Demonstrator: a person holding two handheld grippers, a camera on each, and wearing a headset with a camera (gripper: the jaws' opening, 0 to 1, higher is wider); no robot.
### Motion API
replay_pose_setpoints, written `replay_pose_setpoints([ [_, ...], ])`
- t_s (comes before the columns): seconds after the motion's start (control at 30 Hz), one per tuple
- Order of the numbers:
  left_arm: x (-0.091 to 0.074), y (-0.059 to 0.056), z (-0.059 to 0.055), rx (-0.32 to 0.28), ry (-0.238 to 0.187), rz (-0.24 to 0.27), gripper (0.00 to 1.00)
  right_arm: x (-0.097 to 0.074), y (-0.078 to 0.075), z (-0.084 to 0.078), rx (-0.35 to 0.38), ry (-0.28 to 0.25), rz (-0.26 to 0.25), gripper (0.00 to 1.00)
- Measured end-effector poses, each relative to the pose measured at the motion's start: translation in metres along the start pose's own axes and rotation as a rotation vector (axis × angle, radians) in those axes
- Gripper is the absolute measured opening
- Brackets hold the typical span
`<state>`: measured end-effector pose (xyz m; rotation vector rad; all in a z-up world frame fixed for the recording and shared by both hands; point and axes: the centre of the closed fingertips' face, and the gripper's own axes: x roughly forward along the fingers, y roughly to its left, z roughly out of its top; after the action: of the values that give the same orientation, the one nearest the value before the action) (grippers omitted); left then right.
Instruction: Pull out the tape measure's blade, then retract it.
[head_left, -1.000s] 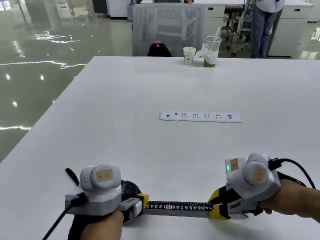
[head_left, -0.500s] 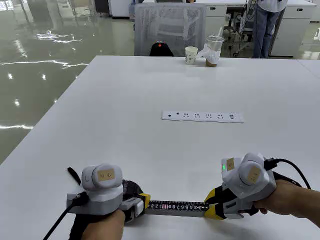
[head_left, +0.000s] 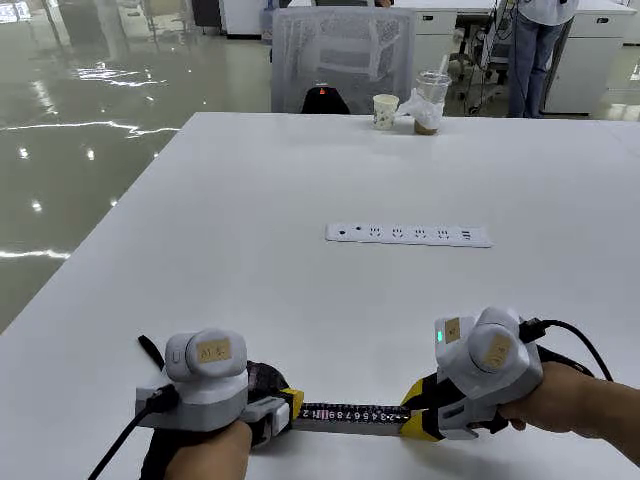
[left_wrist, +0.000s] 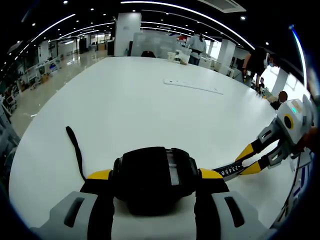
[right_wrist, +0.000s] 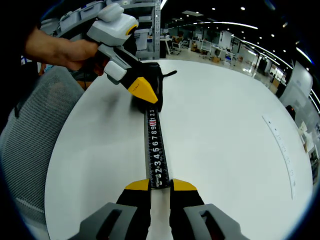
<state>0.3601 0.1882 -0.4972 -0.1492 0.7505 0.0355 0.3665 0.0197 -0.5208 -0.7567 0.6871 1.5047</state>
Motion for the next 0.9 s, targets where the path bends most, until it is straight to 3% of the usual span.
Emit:
replay_pose_setpoints([
  [0.9,-0.001,0.000,0.000,-0.003,0.001,-0.013,0.60,0.018,0.004,0.025,-0.004,-0.029,0.013,0.10],
])
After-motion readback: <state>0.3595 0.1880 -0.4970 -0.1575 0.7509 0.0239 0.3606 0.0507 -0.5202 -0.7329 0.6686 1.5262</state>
